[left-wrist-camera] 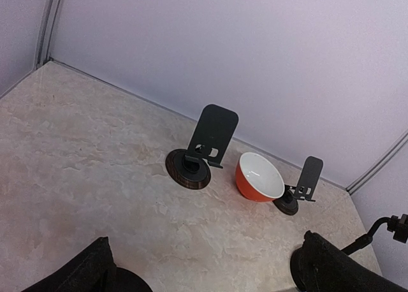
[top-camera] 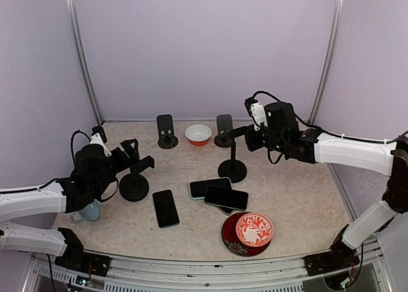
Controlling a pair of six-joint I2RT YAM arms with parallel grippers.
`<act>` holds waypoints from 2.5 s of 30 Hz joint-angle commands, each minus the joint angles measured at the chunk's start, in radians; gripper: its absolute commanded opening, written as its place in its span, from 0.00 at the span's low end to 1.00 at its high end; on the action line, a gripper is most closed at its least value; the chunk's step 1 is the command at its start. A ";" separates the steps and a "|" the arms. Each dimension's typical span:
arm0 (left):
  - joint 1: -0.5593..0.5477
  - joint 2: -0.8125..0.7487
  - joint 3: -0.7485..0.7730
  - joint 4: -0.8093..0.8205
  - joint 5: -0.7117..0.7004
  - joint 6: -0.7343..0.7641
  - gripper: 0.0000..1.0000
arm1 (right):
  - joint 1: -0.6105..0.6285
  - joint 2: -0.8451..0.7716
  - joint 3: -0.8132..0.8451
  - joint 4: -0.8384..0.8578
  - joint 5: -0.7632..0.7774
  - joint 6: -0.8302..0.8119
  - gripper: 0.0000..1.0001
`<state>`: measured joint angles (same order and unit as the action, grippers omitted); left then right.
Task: Place the phone on the phone stand
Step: Place the phone stand at the center of the board.
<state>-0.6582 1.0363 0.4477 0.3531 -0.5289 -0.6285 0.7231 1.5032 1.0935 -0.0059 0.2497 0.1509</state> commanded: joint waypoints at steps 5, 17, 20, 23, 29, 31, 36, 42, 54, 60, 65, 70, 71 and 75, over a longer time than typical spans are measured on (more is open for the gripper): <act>0.000 0.080 -0.044 -0.263 -0.021 0.069 0.99 | -0.004 -0.027 -0.032 0.051 -0.015 0.008 0.00; 0.000 0.094 -0.043 -0.260 -0.028 0.068 0.99 | -0.004 0.010 -0.028 0.067 -0.027 0.003 0.00; 0.000 0.101 -0.029 -0.272 -0.021 0.072 0.99 | -0.004 0.023 -0.022 0.069 -0.016 -0.002 0.00; 0.000 0.100 -0.036 -0.271 -0.029 0.068 0.99 | -0.004 0.029 -0.019 0.069 -0.029 0.001 0.00; 0.000 0.115 -0.026 -0.276 -0.021 0.071 0.99 | -0.004 0.029 -0.018 0.069 -0.019 -0.004 0.00; 0.000 0.115 -0.029 -0.268 -0.023 0.071 0.99 | -0.004 0.028 -0.022 0.067 -0.021 -0.003 0.00; 0.000 0.114 -0.029 -0.269 -0.023 0.072 0.99 | -0.004 0.021 -0.020 0.066 -0.024 -0.002 0.00; 0.000 0.120 -0.022 -0.278 -0.021 0.072 0.99 | -0.004 0.000 -0.031 0.085 -0.035 -0.007 0.00; 0.000 0.121 -0.020 -0.278 -0.017 0.073 0.99 | -0.005 -0.095 -0.140 0.262 -0.177 -0.036 0.00; 0.000 0.121 -0.026 -0.269 -0.019 0.073 0.99 | -0.005 -0.119 -0.137 0.243 -0.165 -0.036 0.00; 0.000 0.121 -0.034 -0.257 -0.018 0.072 0.99 | -0.005 -0.138 -0.143 0.248 -0.178 -0.038 0.00; -0.001 0.130 -0.024 -0.268 -0.018 0.072 0.99 | -0.005 -0.174 -0.179 0.321 -0.208 -0.043 0.00; -0.001 0.128 -0.027 -0.265 -0.019 0.071 0.99 | -0.005 -0.179 -0.184 0.336 -0.224 -0.041 0.00; 0.000 0.126 -0.024 -0.270 -0.018 0.073 0.99 | -0.005 -0.192 -0.205 0.400 -0.235 -0.029 0.00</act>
<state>-0.6582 1.1061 0.4908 0.3595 -0.5304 -0.6369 0.7166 1.3735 0.8925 0.2001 0.0906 0.0879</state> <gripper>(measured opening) 0.988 0.061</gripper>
